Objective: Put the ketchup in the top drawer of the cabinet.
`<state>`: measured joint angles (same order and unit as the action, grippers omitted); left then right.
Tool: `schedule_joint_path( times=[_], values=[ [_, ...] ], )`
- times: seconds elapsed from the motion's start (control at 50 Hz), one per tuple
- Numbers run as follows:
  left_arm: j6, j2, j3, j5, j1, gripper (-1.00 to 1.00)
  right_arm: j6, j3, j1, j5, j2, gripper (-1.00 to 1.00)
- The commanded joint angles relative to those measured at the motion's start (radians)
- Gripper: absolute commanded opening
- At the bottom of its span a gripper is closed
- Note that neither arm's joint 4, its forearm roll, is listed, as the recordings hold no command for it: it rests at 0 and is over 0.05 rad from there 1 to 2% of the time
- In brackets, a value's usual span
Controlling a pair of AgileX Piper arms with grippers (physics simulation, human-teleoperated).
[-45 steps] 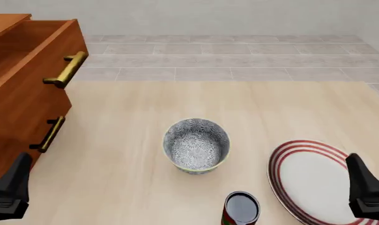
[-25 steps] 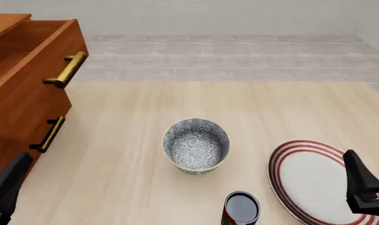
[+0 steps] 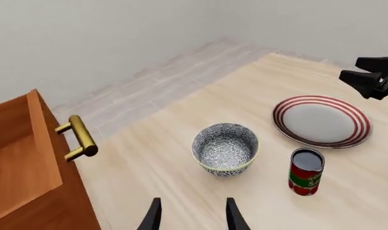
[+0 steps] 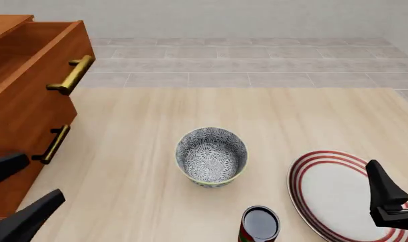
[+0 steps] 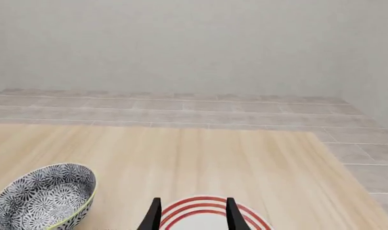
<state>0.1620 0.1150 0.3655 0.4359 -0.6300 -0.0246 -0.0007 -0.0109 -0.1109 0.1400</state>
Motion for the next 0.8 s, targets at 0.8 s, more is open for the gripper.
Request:
schedule_joint_path(
  times=[0.8],
  values=[
    [-0.044, 1.025, -0.077, -0.802, -0.526, 1.00, -0.009, 0.000, -0.032, -0.045, 0.072, 1.00]
  ],
)
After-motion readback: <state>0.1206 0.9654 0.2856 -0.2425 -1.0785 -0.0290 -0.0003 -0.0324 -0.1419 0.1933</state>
